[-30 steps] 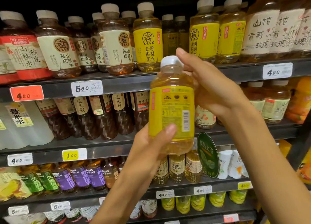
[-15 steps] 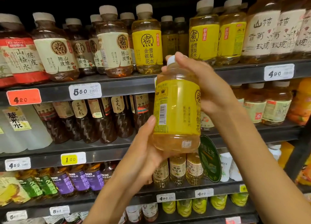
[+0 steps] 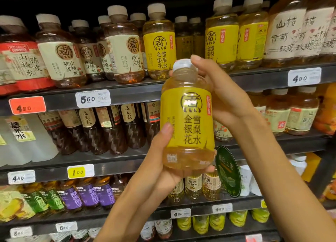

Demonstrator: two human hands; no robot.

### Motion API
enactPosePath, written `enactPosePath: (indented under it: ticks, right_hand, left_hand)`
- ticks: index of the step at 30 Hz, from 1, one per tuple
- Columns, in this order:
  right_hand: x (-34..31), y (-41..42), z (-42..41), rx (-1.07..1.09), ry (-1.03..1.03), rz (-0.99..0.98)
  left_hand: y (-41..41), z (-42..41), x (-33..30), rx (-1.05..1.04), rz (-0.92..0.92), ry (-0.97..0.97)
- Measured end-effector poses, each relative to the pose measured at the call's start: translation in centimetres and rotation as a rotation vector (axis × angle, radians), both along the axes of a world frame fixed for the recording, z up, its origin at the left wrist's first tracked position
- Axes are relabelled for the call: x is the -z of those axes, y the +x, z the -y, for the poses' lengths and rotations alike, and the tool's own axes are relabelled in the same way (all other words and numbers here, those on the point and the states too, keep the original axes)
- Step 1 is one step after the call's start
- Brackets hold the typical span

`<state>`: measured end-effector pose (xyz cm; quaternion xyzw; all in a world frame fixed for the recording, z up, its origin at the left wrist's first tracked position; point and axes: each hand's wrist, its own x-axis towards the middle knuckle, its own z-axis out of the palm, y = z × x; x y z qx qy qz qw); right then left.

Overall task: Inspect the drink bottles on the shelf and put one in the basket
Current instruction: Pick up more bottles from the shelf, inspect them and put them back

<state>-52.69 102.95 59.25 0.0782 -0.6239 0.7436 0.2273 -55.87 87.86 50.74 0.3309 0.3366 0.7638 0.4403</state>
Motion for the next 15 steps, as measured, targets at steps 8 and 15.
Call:
enactPosePath:
  ticks: [8, 15]
  right_hand:
    - [0.7, -0.6, 0.7, -0.115, -0.159, 0.109]
    - [1.7, -0.5, 1.0, -0.053, -0.369, 0.249]
  left_hand:
    - [1.4, 1.0, -1.0, 0.213, 0.337, 0.054]
    - [1.6, 2.3, -2.2, 0.423, 0.497, 0.114]
